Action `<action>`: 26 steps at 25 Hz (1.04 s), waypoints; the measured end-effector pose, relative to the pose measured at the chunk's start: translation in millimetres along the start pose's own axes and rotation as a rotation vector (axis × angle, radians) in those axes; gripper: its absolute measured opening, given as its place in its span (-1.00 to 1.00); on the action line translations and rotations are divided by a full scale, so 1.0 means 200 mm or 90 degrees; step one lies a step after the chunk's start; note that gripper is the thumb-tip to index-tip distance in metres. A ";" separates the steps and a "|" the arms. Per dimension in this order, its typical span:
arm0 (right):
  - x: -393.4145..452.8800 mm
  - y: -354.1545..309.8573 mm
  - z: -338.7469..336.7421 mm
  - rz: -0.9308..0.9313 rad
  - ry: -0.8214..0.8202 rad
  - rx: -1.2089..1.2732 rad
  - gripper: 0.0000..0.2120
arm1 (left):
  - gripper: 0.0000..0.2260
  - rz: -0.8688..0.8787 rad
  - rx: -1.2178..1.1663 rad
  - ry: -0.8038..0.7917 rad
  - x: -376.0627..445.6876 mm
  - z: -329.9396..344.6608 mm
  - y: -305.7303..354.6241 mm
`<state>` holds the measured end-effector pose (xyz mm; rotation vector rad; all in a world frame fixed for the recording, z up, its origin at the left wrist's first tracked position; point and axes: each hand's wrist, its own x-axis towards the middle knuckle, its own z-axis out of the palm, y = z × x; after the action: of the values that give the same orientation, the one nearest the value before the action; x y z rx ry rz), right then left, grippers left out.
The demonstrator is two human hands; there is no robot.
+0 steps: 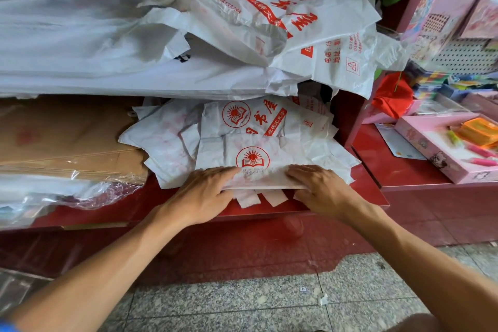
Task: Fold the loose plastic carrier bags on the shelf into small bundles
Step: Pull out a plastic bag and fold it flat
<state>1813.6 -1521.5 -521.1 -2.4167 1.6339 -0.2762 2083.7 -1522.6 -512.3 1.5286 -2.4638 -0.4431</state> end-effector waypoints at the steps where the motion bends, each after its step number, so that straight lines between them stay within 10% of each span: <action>1: 0.00 0.01 0.00 0.000 0.035 0.040 -0.49 | -0.48 -0.011 -0.024 0.000 0.00 -0.02 -0.01; 5: 0.00 0.06 -0.04 0.083 0.118 0.206 -0.82 | -0.55 -0.097 -0.099 0.055 -0.02 -0.09 -0.10; 13: 0.01 0.07 -0.08 0.263 0.235 0.479 -0.71 | -0.80 -0.256 -0.400 0.142 -0.04 -0.14 -0.14; 26: 0.01 0.11 -0.06 0.383 0.119 0.132 -0.84 | -0.53 -0.314 -0.260 0.082 -0.01 -0.04 -0.14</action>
<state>1791.9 -1532.2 -515.0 -1.6927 2.1902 -0.5408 2110.0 -1534.4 -514.8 1.8866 -1.7409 -0.8358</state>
